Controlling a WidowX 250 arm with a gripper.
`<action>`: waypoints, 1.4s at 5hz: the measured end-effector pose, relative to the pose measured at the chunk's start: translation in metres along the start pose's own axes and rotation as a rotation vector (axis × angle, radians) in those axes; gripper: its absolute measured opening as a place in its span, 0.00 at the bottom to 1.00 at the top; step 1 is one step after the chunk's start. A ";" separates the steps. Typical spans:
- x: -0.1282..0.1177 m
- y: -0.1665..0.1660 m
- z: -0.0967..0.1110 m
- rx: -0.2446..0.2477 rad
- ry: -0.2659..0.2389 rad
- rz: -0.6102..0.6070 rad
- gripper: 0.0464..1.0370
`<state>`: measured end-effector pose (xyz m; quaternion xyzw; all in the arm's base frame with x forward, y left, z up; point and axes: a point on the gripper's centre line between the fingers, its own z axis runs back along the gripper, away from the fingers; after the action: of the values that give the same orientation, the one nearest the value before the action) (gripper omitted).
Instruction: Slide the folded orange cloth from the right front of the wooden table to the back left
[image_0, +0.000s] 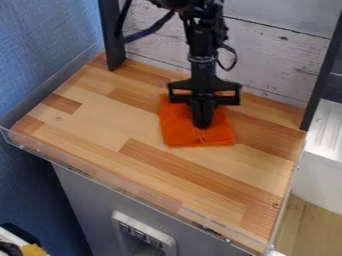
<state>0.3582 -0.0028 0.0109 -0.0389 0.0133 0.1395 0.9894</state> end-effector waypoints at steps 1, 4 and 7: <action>0.013 0.013 0.003 0.004 -0.028 -0.100 0.01; 0.036 0.042 0.019 0.082 -0.090 -0.279 0.01; 0.034 0.056 0.016 0.111 -0.016 -0.331 0.01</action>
<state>0.3760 0.0615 0.0216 0.0151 0.0064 -0.0260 0.9995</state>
